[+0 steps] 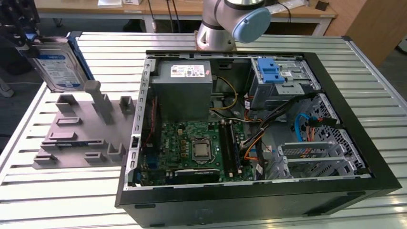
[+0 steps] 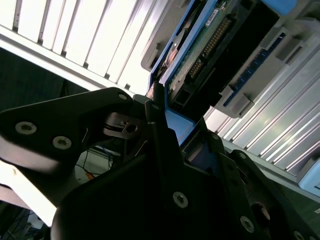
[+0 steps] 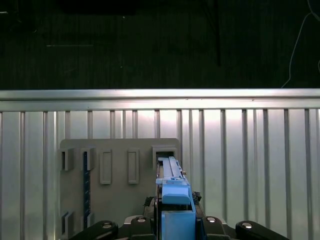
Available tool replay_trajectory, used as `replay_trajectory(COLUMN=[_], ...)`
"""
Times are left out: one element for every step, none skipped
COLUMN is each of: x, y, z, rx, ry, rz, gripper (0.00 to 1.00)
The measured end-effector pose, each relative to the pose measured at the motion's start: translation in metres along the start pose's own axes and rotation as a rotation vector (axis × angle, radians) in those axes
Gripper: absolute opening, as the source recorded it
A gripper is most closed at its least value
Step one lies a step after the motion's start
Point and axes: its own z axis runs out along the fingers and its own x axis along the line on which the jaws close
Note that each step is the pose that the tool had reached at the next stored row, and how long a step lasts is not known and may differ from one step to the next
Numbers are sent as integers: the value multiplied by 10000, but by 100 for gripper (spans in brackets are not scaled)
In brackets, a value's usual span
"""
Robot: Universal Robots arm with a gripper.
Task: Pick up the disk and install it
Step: 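Pick up the disk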
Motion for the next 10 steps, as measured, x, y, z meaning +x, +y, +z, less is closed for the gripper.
replay_trajectory(x=[0, -1, -1, -1, -1, -2, -2, -2, -2, -3], y=[0, 0, 0, 0, 0, 0, 1, 1, 1, 1], z=[-7, -15, -21, -27, -34, -41, -47, -53, -60, -66], rx=[0, -1, 0, 1, -1, -1, -1, 0, -1, 0], ry=[0, 0, 0, 0, 0, 0, 0, 0, 0, 0], rz=[1, 0, 0, -1, 0, 0, 0, 0, 0, 0], gripper=[36, 36, 36, 36, 36, 36, 36, 36, 36, 36])
